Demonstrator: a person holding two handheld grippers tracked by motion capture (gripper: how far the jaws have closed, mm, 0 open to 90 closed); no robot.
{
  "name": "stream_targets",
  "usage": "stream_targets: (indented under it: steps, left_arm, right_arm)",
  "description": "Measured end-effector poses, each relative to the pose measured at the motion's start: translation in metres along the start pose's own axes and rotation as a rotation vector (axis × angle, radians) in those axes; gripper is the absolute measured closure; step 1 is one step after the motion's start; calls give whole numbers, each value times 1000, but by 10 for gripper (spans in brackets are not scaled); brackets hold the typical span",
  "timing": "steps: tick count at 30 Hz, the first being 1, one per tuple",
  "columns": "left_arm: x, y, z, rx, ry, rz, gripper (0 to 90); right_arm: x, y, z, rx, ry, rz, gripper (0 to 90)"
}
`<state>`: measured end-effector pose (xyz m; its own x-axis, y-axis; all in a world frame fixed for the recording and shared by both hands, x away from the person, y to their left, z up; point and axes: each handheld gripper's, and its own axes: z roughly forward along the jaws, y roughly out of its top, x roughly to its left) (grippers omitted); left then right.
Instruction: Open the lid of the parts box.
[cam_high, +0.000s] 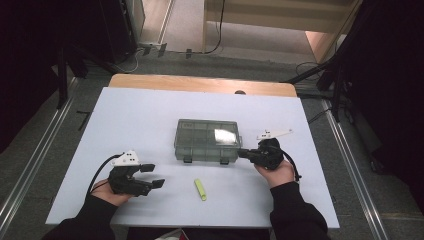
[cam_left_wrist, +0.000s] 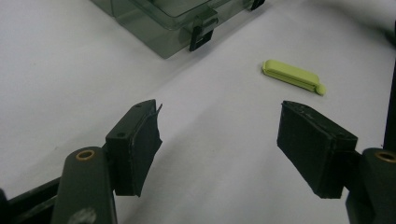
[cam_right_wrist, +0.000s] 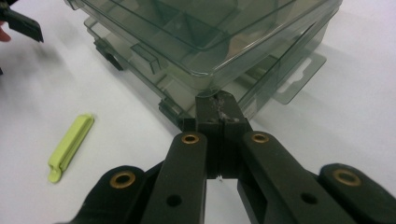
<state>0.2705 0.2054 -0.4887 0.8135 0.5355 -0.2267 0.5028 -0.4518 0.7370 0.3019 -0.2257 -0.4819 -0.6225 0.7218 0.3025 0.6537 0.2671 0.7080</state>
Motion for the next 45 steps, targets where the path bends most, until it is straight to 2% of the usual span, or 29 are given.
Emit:
stream_targets:
  steps: [8,13,19,22,26,39,45]
  left_arm:
    - [-1,2,4,-5,-10,11,289]
    - [2,2,4,-11,-1,8,290]
    - [4,4,8,-15,0,16,290]
    - [5,5,9,-17,-1,10,290]
    - [9,7,11,-38,-2,-20,290]
    - [11,6,10,-29,22,-36,290]
    - [12,9,13,-24,20,-37,290]
  right_arm:
    - [-2,6,-2,-21,3,1,900]
    - [-2,10,-2,-36,8,-7,900]
    - [-2,19,-2,-33,12,-19,900]
    - [-2,21,-1,-33,12,-23,900]
    - [-3,25,-1,-40,15,-25,900]
    - [-5,35,2,-68,26,-34,900]
    - [-5,39,4,-77,24,-42,900]
